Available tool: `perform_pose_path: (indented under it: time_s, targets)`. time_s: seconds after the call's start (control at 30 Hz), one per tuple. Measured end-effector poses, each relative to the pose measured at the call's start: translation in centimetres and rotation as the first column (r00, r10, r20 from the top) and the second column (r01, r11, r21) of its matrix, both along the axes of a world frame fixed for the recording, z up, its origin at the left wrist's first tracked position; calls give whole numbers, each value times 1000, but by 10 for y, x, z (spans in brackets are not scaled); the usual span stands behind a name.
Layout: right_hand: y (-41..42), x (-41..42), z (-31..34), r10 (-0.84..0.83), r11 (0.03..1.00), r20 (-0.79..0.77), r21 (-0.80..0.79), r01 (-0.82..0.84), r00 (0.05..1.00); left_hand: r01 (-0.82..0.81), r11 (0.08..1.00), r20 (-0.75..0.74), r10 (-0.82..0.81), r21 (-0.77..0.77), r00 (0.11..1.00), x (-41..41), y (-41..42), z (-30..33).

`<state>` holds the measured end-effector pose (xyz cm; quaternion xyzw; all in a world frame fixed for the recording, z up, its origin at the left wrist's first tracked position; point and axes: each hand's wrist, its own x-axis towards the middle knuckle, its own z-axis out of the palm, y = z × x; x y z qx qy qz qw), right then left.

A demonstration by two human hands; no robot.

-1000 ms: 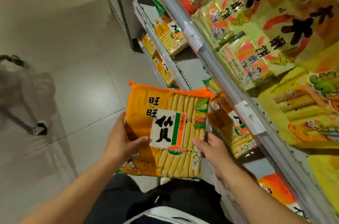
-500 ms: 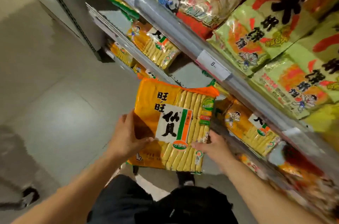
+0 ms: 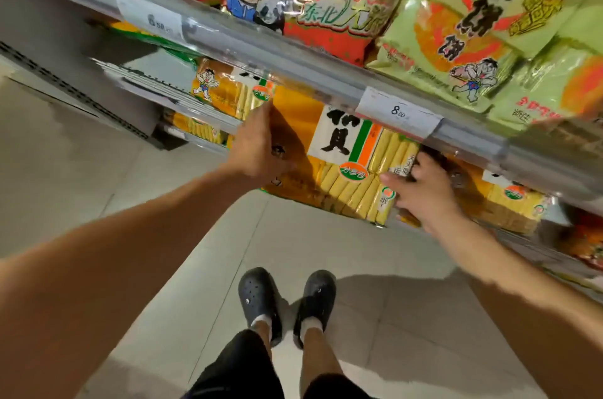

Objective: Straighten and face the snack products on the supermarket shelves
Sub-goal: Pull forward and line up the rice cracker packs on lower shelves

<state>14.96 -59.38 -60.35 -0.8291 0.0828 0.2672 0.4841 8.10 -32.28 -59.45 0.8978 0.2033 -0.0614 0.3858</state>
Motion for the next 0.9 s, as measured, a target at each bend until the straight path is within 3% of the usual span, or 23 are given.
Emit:
perform_pose_path:
  time_s: [0.1,0.2,0.4,0.6,0.77,0.9]
  targets:
    - [-3,25,-5,-95,990,143,-89,109,985,49,993,111,-37,-111,993,45,-7,-12]
    - [-6,40,-22,-172,971,221,-125,203,960,82,994,210,-65,-74,975,73,-15,-27]
    - [-4,58,-52,-231,951,286,-136,278,930,118,993,119,-116,-3,986,105,-26,-67]
    - [-5,57,-77,-268,921,355,-177,346,895,85,996,167,-77,-39,983,109,-30,-88]
    - [-7,70,-83,-319,913,299,-156,376,899,138,990,137,-137,6,981,116,-31,-92]
    - [-12,82,-81,-393,849,395,-191,492,831,123,992,164,-117,-28,979,122,-41,-95]
